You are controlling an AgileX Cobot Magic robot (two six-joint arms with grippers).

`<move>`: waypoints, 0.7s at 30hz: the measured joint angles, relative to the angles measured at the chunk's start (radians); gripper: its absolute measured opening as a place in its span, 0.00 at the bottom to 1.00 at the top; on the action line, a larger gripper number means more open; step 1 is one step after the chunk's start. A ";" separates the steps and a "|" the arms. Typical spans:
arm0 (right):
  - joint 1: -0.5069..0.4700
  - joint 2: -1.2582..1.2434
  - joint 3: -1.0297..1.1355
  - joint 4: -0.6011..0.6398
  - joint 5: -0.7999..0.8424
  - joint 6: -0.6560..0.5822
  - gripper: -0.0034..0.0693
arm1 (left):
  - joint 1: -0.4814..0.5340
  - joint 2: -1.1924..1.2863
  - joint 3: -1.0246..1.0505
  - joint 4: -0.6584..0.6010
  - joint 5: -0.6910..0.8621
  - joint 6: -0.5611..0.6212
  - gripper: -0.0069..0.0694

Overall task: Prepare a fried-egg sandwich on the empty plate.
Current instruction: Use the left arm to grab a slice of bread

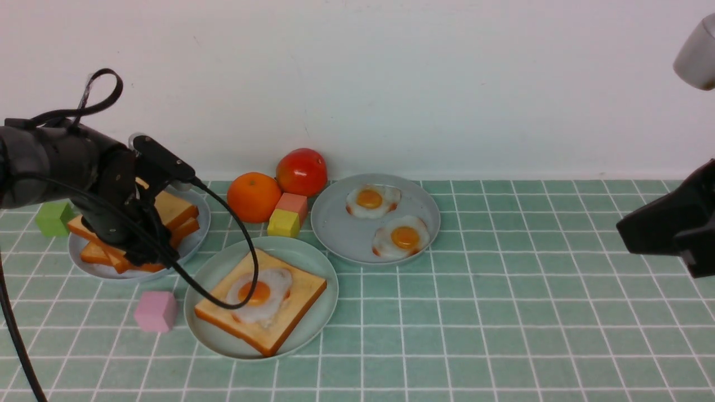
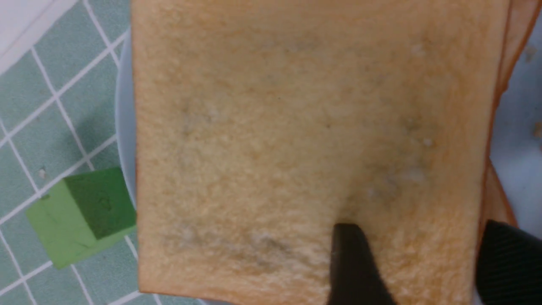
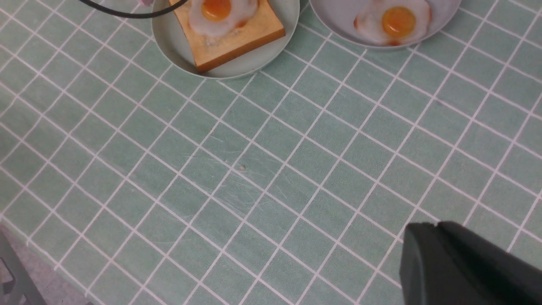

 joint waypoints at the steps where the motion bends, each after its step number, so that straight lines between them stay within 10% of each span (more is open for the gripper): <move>1: 0.000 0.000 0.000 0.000 0.002 0.000 0.11 | 0.000 0.000 -0.001 0.001 0.000 0.000 0.54; 7: 0.000 0.000 0.000 0.000 0.010 0.000 0.12 | 0.000 0.001 -0.002 0.007 0.005 0.002 0.30; 21: 0.000 0.000 0.000 0.000 0.011 0.000 0.15 | -0.002 -0.059 -0.003 -0.016 0.058 0.004 0.22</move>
